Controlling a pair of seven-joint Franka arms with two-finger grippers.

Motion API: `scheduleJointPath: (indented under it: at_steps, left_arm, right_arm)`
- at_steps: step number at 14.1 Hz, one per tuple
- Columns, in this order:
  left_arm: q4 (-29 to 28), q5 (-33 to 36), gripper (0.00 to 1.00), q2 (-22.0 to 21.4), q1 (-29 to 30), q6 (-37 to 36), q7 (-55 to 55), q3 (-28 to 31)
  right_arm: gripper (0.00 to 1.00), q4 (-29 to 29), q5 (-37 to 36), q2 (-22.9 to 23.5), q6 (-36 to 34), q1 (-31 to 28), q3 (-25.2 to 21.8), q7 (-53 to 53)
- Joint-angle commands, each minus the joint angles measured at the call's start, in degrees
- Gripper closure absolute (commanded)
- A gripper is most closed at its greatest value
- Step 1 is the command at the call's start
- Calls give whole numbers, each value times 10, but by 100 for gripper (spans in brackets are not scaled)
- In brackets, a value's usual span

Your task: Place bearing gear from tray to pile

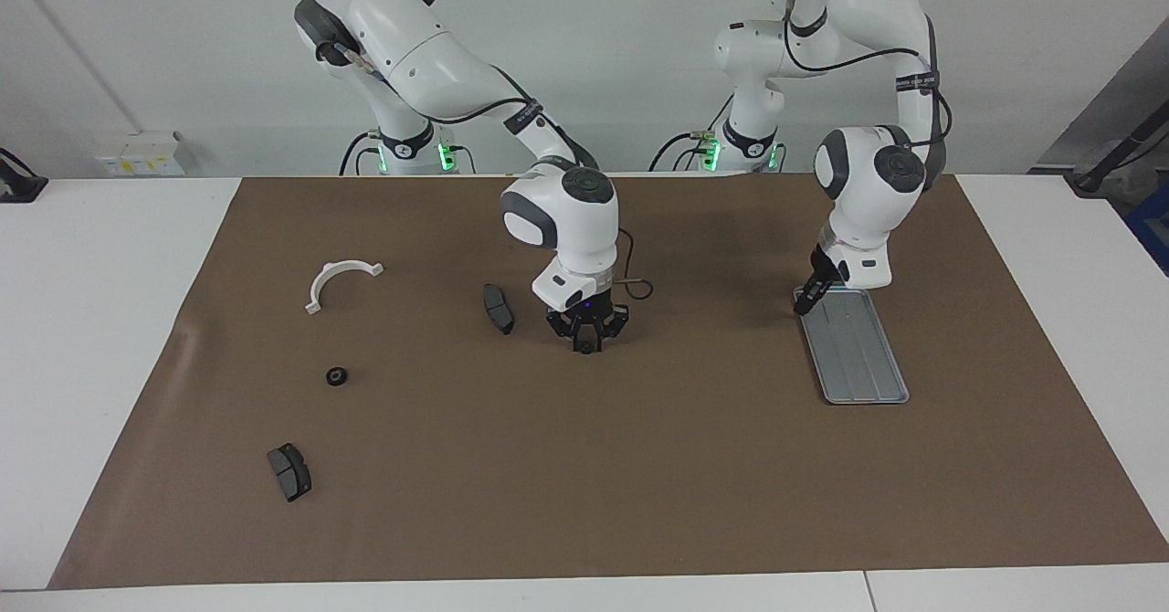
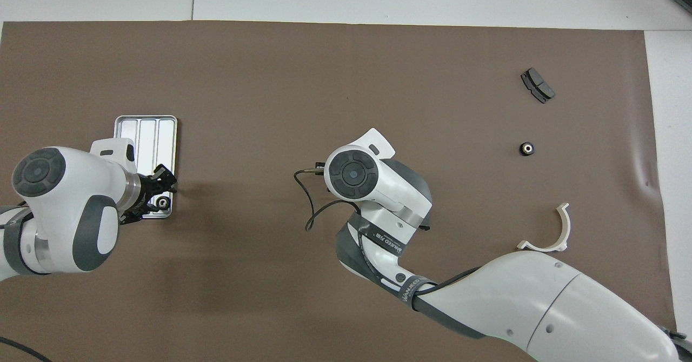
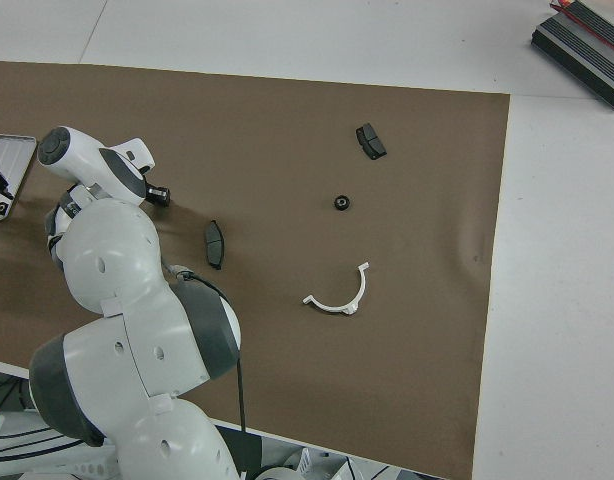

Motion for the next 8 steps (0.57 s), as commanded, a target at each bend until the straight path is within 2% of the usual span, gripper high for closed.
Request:
scheduleJointPath:
  at_steps: [1, 4, 6, 8]
  left_arm:
    - [-31, -6, 46, -21, 9, 31, -17, -1]
    - [-39, -6, 49, -21, 7, 37, -24, -1]
    - [-39, -6, 52, -21, 4, 41, -33, -1]
    - [-40, -6, 55, -19, 1, 43, -44, -1]
  right_arm:
    - [100, -6, -20, 4, 13, -6, 8, 24]
    - [100, 14, -17, -5, -17, -11, 7, 20]
    - [100, 16, -6, -45, -48, -13, -9, 7]
    - [100, 11, 38, -88, -52, -14, -50, -15]
